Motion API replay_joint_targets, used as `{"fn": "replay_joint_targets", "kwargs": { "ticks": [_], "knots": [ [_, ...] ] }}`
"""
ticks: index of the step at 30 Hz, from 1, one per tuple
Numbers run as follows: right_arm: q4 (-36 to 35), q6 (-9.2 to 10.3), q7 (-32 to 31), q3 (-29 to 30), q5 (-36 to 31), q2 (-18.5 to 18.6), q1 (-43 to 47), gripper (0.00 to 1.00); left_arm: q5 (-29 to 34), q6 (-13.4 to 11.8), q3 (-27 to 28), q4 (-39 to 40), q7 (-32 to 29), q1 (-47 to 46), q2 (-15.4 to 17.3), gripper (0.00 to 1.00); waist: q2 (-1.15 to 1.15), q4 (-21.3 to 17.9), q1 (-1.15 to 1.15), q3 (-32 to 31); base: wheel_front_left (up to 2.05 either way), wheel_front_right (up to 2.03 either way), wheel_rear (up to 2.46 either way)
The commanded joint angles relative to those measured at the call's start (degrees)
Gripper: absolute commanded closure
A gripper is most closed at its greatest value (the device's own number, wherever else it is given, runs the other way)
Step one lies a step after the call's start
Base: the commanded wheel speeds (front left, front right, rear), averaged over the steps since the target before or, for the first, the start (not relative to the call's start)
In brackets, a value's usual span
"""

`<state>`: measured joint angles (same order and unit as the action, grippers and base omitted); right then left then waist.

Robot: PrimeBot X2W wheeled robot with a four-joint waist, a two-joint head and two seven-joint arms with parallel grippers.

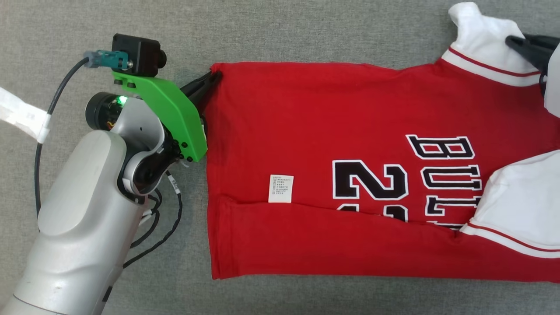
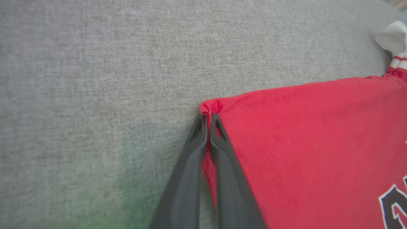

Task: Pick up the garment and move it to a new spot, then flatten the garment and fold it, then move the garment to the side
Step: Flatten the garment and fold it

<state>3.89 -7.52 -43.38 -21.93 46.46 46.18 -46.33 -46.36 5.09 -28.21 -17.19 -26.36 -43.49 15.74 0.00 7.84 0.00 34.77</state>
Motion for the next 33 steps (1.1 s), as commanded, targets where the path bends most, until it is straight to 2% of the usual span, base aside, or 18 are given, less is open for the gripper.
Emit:
{"fn": "replay_joint_targets", "kwargs": {
  "ticks": [1, 10, 16, 20, 25, 33],
  "knots": [
    [-0.13, 0.06, 1.88, -0.13, -0.14, -0.03, -0.43, 1.00, 0.09, 0.20, -0.54, -0.71, 0.30, 1.83, -0.11, 1.00, 0.00, -0.52, 0.00, -0.70, 0.00, 0.00, 0.00],
    [-3.77, 0.06, 18.76, -0.11, -4.28, 2.27, 6.66, 1.00, -0.61, -0.59, 2.05, 5.56, 7.27, 7.37, 0.80, 1.00, 0.00, -2.78, 0.00, -5.51, 0.00, 0.00, 0.00],
    [-5.39, 0.06, 29.38, 0.54, -10.46, 0.93, 16.63, 1.00, -0.62, -2.33, 3.98, 12.30, 12.51, 14.69, 1.44, 1.00, 0.00, -5.13, 0.00, -9.24, 0.00, 0.00, 0.00],
    [-5.13, 0.06, 35.45, 2.12, -16.12, -2.11, 22.36, 1.00, -1.26, -3.66, 5.13, 16.59, 14.76, 20.30, 2.25, 1.00, 0.00, -6.74, 0.00, -11.21, 0.00, 0.00, 0.00],
    [-3.63, 0.06, 39.76, 3.54, -21.25, -7.03, 27.59, 1.00, -2.30, -4.71, 6.25, 18.96, 17.03, 26.09, 2.22, 1.00, 0.00, -8.19, 0.00, -13.28, 0.00, 0.00, 0.00],
    [1.41, 0.07, 46.30, 6.49, -30.92, -13.79, 29.00, 1.00, -3.13, -5.54, 7.36, 20.12, 19.18, 29.28, 1.95, 1.00, 0.00, -8.60, 0.00, -14.92, 0.00, 0.00, 0.00]
  ]
}}
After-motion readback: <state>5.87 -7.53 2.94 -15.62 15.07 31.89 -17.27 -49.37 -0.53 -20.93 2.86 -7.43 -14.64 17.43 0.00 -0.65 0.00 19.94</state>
